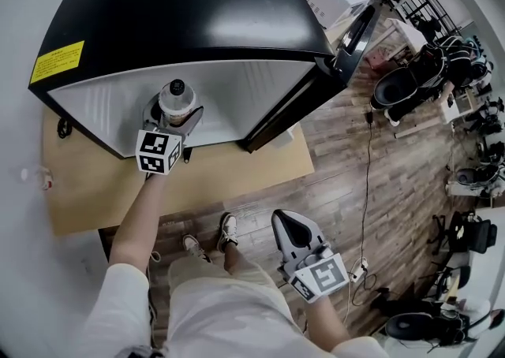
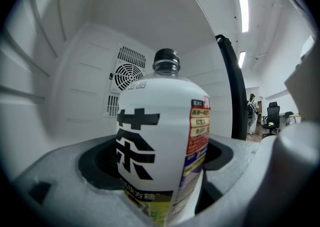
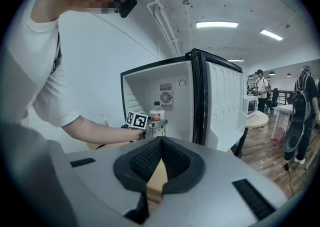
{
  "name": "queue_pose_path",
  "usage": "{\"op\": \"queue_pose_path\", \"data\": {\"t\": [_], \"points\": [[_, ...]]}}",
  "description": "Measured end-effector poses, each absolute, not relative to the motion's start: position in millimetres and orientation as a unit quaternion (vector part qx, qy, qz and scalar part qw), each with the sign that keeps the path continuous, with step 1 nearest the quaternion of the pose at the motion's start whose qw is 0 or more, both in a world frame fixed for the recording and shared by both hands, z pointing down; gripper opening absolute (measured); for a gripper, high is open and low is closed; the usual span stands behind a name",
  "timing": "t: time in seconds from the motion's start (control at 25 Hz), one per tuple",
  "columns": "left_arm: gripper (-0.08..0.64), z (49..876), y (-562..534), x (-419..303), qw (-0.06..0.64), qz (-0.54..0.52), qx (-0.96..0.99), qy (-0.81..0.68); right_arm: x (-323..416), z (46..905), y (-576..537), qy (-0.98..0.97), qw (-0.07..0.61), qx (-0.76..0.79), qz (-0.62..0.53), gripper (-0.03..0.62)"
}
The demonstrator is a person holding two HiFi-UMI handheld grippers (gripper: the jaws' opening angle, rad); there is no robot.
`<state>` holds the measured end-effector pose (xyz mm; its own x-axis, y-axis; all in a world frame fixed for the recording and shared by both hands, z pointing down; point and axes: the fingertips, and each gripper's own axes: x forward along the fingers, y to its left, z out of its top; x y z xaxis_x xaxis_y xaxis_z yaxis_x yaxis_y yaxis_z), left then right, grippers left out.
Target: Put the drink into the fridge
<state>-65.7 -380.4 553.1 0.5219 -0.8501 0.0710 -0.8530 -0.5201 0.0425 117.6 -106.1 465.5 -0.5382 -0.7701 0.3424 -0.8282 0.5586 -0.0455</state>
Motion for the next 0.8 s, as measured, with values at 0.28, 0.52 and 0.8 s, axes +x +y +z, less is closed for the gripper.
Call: {"op": "queue_pose_path", "data": {"t": [0.28, 0.52, 0.8], "points": [[0.443, 556, -392, -68, 0.035, 0.013, 0.867, -0.497, 129, 469, -100, -0.863, 0.156, 0.468, 0.105, 0.003], [0.443, 561, -403, -68, 0.036, 0.017, 0.865, -0.5, 133, 471, -100, -0.86, 0.161, 0.473, 0.107, 0.003], [0.443, 562, -414, -66, 0.034, 0.005, 0.865, -0.501, 137, 472, -106, -0.858, 0.163, 0.475, 0.108, 0.003]]}}
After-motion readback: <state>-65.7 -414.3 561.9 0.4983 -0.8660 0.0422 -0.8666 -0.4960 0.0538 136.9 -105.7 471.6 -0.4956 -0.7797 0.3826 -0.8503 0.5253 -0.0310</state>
